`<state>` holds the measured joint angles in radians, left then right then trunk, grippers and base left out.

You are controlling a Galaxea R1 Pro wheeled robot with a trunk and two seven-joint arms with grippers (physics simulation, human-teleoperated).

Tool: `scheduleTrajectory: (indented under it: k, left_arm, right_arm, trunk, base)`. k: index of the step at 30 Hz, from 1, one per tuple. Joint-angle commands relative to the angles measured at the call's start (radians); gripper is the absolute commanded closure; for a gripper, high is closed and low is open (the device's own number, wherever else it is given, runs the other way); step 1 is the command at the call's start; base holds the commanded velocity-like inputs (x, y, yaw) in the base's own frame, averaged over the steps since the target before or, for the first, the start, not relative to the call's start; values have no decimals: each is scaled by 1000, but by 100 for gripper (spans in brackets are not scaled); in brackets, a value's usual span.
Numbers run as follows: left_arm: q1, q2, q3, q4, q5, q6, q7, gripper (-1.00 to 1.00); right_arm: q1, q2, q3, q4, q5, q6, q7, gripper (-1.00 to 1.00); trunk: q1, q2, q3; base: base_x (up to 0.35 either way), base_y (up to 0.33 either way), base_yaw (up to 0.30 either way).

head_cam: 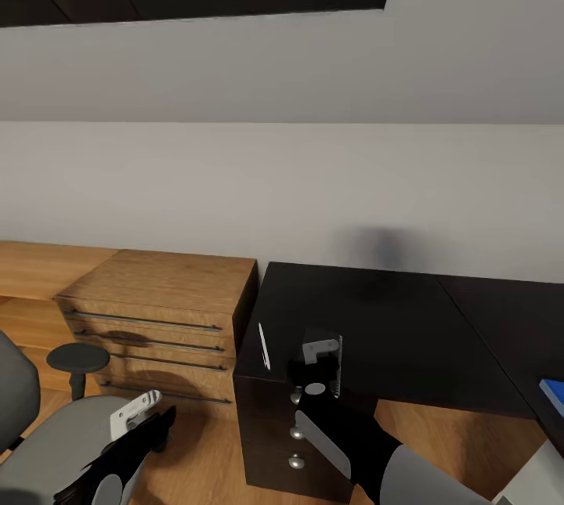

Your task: In the bedroom, organize the workspace by keeping the computer under the desk, ensuring the monitor is on the desk, placing the keyboard on the desk next to the monitor, placing the mouse on the desk next to the keyboard, moving the folder from the swivel chair onto the desk next to the mouse, stacking the notebook on top of the folder with the pen on top of the notebook, and positioning the swivel chair next to the desk.

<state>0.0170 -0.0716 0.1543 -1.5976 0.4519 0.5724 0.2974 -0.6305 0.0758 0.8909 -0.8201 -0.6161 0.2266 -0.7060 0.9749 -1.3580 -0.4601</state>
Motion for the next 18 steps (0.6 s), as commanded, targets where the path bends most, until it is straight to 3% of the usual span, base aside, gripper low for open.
scheduleTrajectory:
  k: [1,11,18]
  left_arm:
    - [0,-1,-5,-1,10,3,7,-100]
    - [0,-1,-20,2,8,3,5,-100]
    - [0,-1,-49,2,6,2,6,-100]
  right_arm:
    - [-1,-1,4,-4,-4,3,-8,-100]
    - [-1,-4,2,-9,-4,-3,-27,-100]
    - [-2,-11,-2,-5,3,-5,-30,-100]
  trunk:
    - [0,-1,-1]
    - [0,-1,-1]
    - [0,-1,-1]
  base:
    - [8,0,0]
    - [160,0,0]
    - [56,0,0]
